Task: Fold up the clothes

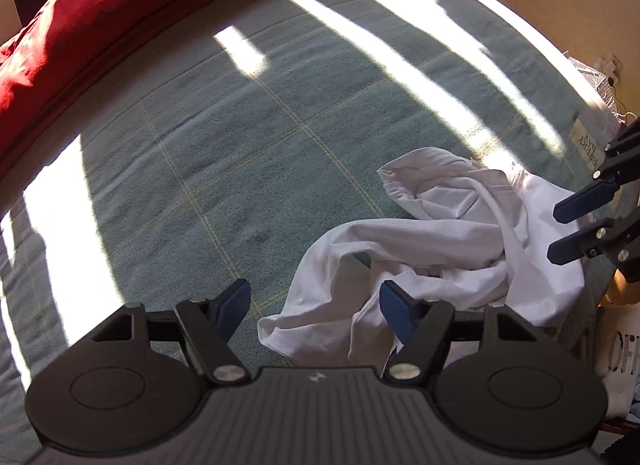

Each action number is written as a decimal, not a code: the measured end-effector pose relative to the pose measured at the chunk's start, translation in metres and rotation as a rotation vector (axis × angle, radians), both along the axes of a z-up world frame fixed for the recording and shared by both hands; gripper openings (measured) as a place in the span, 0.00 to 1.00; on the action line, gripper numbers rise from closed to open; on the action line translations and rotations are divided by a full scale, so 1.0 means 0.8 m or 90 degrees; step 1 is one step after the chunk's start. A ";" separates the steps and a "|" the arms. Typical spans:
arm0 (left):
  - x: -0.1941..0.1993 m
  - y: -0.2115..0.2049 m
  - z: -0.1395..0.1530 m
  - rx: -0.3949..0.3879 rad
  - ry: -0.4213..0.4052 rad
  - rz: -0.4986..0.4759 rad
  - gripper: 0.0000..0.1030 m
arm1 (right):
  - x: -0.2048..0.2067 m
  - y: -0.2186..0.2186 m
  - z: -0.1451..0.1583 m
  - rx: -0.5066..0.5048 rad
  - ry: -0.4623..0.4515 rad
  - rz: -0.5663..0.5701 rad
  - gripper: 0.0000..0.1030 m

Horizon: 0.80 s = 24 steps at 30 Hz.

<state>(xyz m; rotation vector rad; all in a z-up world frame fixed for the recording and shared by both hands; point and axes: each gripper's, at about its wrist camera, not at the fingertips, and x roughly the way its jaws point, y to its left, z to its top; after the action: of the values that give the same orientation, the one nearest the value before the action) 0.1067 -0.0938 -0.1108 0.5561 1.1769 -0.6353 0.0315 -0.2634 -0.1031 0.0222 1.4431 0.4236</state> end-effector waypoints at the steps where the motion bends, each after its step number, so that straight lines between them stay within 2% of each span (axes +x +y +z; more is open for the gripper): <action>1: 0.001 -0.005 -0.010 0.011 -0.010 -0.025 0.69 | -0.002 0.001 -0.001 0.002 -0.001 -0.008 0.38; 7: -0.003 -0.031 -0.071 0.052 -0.034 -0.165 0.69 | -0.022 -0.003 -0.011 0.011 0.005 -0.051 0.40; 12: -0.011 -0.053 -0.103 0.065 -0.083 -0.278 0.68 | -0.037 -0.008 -0.020 0.010 0.010 -0.079 0.40; 13: -0.011 -0.056 -0.107 0.067 -0.086 -0.291 0.64 | -0.040 -0.008 -0.021 0.011 0.009 -0.084 0.40; 15: -0.010 -0.063 -0.112 0.070 -0.088 -0.316 0.35 | -0.044 -0.009 -0.023 0.011 0.009 -0.089 0.40; 16: -0.010 -0.064 -0.112 0.068 -0.081 -0.319 0.17 | -0.045 -0.009 -0.024 0.012 0.008 -0.092 0.40; 17: -0.010 -0.065 -0.112 0.066 -0.073 -0.320 0.11 | -0.045 -0.010 -0.024 0.012 0.009 -0.096 0.40; 19: -0.012 -0.061 -0.104 0.055 -0.076 -0.315 0.08 | -0.045 -0.011 -0.022 0.013 0.007 -0.099 0.40; 24: -0.006 -0.030 -0.064 0.007 -0.090 -0.213 0.06 | -0.044 -0.013 -0.015 0.011 0.001 -0.105 0.40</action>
<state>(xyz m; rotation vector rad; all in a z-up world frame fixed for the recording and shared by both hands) 0.1021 -0.1180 -0.1621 0.8037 0.9614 -0.8603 -0.0039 -0.2739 -0.1152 0.1537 1.4267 0.3006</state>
